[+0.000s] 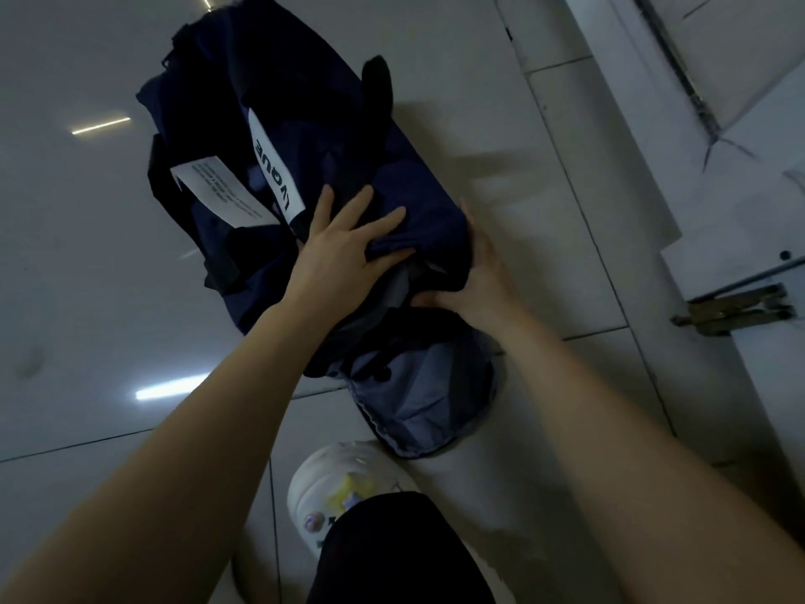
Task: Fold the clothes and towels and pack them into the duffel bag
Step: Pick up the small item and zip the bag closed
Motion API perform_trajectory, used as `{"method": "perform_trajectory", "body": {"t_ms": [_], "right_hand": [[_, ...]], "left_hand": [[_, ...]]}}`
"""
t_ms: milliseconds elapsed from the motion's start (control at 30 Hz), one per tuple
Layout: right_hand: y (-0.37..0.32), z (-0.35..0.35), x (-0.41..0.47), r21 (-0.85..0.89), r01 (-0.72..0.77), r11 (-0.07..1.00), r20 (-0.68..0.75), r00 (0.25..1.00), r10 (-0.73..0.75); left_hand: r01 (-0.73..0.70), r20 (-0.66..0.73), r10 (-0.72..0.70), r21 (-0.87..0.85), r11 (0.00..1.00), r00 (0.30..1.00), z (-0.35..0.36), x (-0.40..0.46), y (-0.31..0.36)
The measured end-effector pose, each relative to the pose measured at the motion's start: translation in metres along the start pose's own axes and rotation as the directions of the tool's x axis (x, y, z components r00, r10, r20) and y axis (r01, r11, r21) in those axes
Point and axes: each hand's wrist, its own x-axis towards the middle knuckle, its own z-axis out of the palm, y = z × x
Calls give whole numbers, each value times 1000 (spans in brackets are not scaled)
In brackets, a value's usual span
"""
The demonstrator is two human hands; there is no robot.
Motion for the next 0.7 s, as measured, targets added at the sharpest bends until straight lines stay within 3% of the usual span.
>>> {"method": "perform_trajectory", "body": {"t_ms": [367, 500, 700], "right_hand": [[-19, 30, -6, 147, 5, 989, -82, 997, 7], [-28, 34, -4, 79, 14, 997, -110, 994, -6], [-32, 16, -31, -102, -24, 994, -71, 997, 17]], "left_hand": [[27, 69, -24, -42, 999, 997, -4, 2, 5], [88, 89, -76, -137, 987, 993, -9, 10, 8], [11, 78, -9, -26, 1000, 997, -2, -10, -4]]}}
